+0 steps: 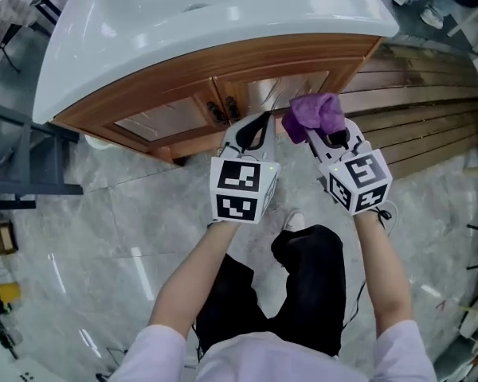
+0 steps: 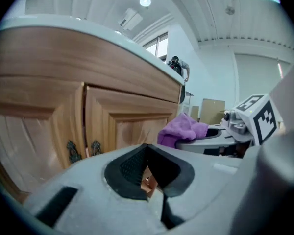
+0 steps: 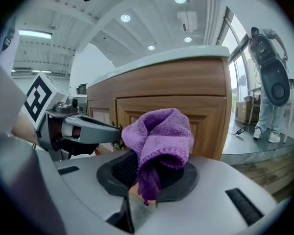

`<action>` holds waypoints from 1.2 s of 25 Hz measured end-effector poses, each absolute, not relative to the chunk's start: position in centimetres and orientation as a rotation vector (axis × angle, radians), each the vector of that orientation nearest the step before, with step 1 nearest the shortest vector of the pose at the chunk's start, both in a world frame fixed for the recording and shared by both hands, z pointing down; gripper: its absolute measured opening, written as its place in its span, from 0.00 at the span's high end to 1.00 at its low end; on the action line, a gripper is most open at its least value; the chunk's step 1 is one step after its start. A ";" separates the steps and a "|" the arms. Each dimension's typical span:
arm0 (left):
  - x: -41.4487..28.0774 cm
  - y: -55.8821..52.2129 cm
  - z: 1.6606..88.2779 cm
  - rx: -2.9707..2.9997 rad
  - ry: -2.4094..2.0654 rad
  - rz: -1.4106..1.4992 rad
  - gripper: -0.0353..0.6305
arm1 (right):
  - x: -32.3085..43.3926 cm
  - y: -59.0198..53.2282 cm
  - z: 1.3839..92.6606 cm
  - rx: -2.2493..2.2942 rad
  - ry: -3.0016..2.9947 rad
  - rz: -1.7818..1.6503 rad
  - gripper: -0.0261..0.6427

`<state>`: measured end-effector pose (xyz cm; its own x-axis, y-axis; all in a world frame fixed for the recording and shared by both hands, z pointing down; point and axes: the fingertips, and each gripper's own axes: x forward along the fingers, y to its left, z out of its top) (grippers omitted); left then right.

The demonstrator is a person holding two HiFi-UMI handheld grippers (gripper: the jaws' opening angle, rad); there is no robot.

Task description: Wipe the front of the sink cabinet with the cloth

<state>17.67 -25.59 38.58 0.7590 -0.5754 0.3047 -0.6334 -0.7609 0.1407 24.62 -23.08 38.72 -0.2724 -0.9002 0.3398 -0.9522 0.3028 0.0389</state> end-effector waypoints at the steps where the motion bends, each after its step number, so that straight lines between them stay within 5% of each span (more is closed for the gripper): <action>1: 17.0 -25.4 37.2 2.712 -0.959 0.371 0.94 | 23.7 -22.9 37.4 1.665 -2.283 0.273 0.85; 18: 2.0 -15.6 11.5 2.604 -1.080 0.375 0.94 | 6.5 -15.1 10.6 1.604 -2.410 0.408 0.86; 30: -3.9 -9.4 4.6 2.618 -1.114 0.283 0.94 | 0.7 -9.0 3.6 1.641 -2.415 0.338 0.86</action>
<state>-3.92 -9.43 4.56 0.6832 -0.6720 0.2858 -0.7270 -0.6628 0.1794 0.66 -9.03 3.60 -0.3625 -0.8852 0.2916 -0.9312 0.3567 -0.0748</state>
